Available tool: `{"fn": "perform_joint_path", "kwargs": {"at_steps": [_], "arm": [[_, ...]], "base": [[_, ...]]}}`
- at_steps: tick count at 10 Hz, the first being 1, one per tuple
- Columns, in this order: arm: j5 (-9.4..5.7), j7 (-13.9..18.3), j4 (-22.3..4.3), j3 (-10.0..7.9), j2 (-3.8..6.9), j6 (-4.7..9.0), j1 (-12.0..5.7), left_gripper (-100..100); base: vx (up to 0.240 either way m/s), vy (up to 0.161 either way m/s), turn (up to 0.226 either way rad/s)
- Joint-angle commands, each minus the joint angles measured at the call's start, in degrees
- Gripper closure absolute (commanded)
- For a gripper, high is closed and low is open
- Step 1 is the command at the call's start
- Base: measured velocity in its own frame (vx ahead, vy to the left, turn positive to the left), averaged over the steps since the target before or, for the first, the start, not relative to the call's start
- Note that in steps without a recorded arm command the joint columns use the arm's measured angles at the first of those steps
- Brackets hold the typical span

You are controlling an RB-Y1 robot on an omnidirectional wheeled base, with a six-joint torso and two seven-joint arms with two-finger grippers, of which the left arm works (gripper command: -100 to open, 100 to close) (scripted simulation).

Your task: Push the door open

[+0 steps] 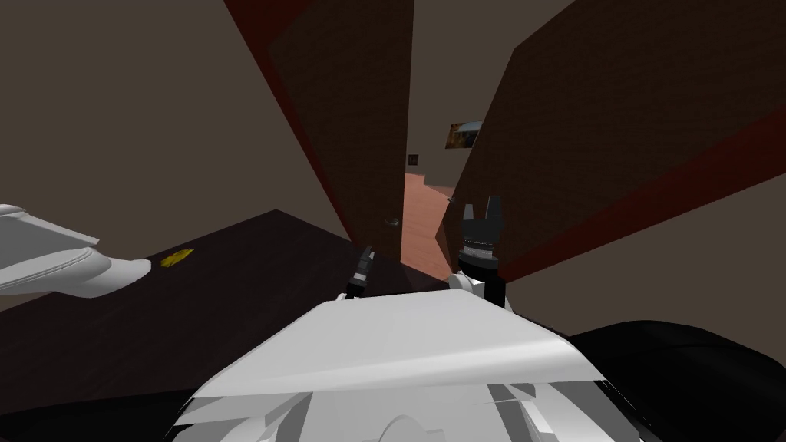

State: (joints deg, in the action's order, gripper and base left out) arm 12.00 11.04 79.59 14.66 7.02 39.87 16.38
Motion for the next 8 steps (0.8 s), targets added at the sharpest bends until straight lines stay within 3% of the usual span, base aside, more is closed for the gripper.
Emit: {"fn": "perform_joint_path", "kwargs": {"at_steps": [1, 3, 8], "arm": [[0.30, 0.15, -1.69, 0.45, -0.08, 0.42, -0.35, -100], [0.90, 0.73, -5.19, 1.41, -0.03, 1.22, -1.11, -100], [1.84, 1.63, -10.64, 2.90, 0.02, 2.47, -2.27, -100]], "base": [[0.107, 0.002, -0.011], [0.164, -0.022, -0.025], [0.153, -0.009, -0.017]]}}
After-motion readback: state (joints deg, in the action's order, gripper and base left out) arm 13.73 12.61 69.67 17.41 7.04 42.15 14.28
